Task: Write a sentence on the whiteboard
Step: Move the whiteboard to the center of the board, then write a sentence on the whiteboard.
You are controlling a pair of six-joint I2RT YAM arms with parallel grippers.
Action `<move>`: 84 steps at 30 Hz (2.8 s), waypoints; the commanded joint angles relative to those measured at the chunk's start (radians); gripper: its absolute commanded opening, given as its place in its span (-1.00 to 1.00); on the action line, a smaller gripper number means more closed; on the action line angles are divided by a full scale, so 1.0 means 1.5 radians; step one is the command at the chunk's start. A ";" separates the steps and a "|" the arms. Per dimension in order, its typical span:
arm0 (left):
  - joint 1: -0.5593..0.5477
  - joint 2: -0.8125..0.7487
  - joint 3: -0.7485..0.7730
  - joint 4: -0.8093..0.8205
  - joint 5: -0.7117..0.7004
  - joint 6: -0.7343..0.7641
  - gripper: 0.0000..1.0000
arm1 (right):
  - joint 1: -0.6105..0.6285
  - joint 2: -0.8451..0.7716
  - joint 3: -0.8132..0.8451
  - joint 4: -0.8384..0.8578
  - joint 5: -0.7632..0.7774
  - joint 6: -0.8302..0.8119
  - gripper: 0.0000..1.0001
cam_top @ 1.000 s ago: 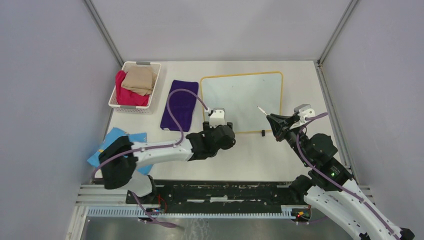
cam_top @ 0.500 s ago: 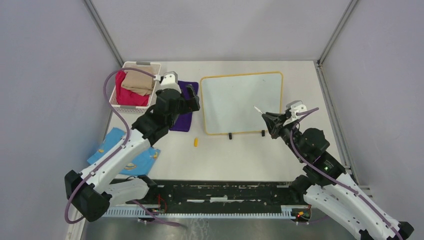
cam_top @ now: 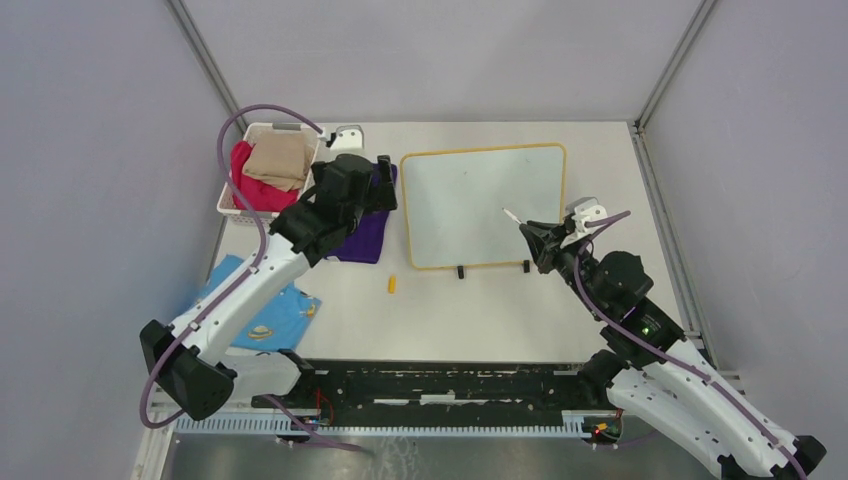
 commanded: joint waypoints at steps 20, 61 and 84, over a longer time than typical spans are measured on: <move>0.341 0.010 -0.247 0.520 0.538 -0.080 0.99 | 0.003 0.012 0.008 0.062 -0.042 -0.006 -1.00; 0.360 -0.055 -0.315 0.587 0.494 -0.054 0.99 | 0.005 0.001 -0.005 0.086 -0.073 0.002 -1.00; 0.277 0.152 -0.295 0.671 0.852 -0.022 0.94 | 0.005 0.039 -0.001 0.105 -0.087 0.016 -1.00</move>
